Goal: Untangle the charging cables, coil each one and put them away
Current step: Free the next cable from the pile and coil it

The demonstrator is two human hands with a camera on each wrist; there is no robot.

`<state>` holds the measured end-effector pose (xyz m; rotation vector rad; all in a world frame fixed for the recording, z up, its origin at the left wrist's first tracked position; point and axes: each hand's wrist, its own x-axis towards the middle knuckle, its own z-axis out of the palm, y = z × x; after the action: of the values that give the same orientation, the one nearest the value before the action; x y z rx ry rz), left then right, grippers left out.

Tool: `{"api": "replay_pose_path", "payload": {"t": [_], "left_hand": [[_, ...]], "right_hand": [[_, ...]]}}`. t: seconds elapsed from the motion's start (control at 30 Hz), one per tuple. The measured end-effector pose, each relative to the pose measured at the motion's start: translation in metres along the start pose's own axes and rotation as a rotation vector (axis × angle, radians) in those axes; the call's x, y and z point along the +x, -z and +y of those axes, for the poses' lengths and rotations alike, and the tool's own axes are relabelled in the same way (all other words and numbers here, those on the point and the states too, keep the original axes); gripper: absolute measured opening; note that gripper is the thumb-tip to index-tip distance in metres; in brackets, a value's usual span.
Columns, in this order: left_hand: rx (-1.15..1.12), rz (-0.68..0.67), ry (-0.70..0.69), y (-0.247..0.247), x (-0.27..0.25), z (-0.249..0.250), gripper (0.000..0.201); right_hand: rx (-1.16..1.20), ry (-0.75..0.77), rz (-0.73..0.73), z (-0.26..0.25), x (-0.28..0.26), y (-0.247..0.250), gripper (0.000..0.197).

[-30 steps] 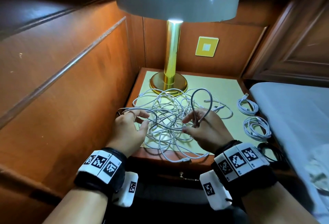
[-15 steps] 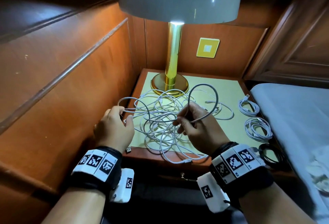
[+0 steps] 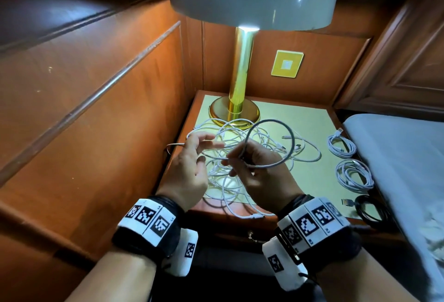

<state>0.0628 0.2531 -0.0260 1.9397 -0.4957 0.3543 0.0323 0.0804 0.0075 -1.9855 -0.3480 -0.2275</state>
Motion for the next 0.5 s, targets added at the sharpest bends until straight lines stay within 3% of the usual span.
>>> {"api": "replay_pose_path", "payload": {"t": [0.2,0.37,0.5], "left_hand": [[-0.077,0.047,0.067,0.0,0.001,-0.008,0.054],[-0.002,0.056,0.198,-0.005,0.0,-0.021,0.066],[0.093,0.158,0.131,-0.009,0.0,-0.025,0.057]], "right_hand": [[0.213,-0.022,0.184,-0.003,0.007,0.002,0.007],[0.315,-0.021,0.287,-0.006,0.008,0.011,0.003],[0.375,-0.053,0.318,-0.006,0.008,0.017,0.006]]}}
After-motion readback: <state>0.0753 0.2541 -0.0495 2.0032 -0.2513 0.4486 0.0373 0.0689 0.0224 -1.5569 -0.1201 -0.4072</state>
